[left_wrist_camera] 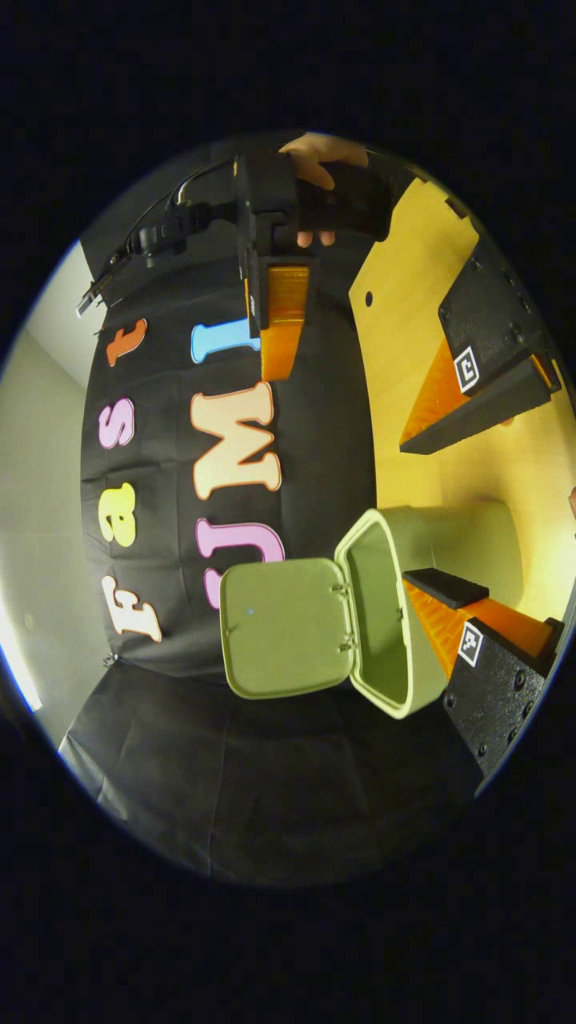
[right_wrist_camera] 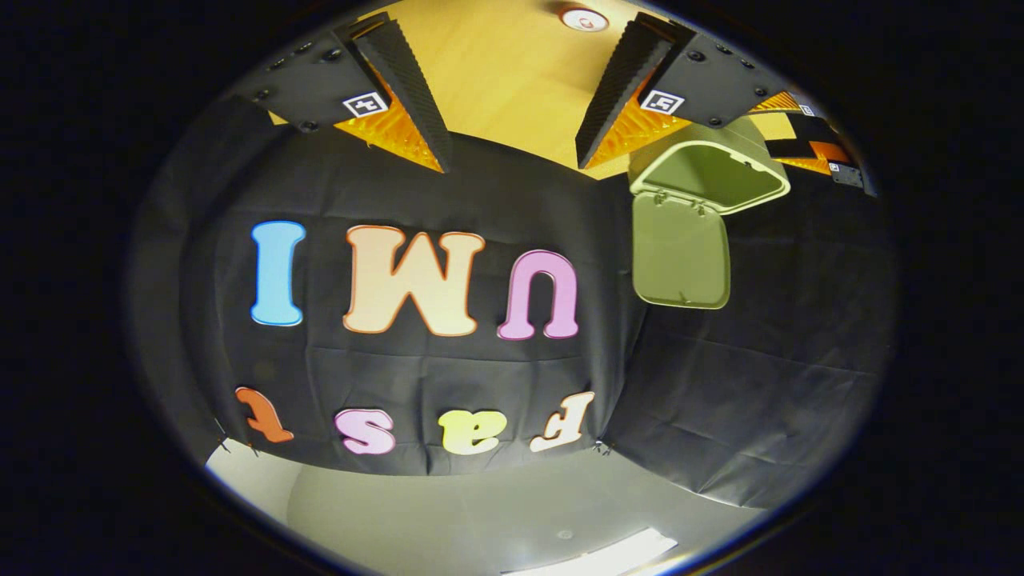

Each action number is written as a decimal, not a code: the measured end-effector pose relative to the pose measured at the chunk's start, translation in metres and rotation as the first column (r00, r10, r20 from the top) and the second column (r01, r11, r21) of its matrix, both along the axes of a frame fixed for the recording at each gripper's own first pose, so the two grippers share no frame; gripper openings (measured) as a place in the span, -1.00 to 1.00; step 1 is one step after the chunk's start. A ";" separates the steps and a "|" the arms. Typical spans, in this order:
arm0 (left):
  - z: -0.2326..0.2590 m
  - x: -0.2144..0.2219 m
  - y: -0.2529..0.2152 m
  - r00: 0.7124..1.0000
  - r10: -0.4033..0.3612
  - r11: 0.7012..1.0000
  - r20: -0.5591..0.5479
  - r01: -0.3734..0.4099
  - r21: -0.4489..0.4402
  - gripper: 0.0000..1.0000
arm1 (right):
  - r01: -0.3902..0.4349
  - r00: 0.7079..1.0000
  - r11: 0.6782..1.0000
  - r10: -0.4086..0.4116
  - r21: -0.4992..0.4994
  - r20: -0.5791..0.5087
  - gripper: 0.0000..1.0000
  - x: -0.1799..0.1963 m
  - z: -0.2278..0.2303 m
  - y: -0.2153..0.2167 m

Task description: Press the lid of the desktop garbage bin to open it, pick up the crumpled paper on the desktop and throw it into the bin, then pick up the pop can on the desktop and drop it into the bin, and finally close the garbage bin lid.

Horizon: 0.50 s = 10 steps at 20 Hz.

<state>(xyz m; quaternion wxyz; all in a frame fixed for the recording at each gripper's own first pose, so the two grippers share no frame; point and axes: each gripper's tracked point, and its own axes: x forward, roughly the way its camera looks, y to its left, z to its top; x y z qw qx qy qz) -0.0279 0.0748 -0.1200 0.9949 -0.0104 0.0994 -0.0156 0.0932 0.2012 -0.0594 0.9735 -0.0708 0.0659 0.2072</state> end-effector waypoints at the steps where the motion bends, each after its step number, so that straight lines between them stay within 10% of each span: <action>1: -0.002 0.004 -0.010 1.000 -0.019 1.000 -0.005 0.019 -0.006 0.76 | 0.024 1.000 1.000 -0.024 -0.004 -0.003 0.96 0.000 0.001 -0.016; 10: -0.057 0.013 -0.090 0.980 -0.162 0.986 -0.111 0.158 -0.048 0.77 | 0.204 0.978 0.978 -0.206 -0.034 -0.040 0.96 -0.010 -0.012 -0.128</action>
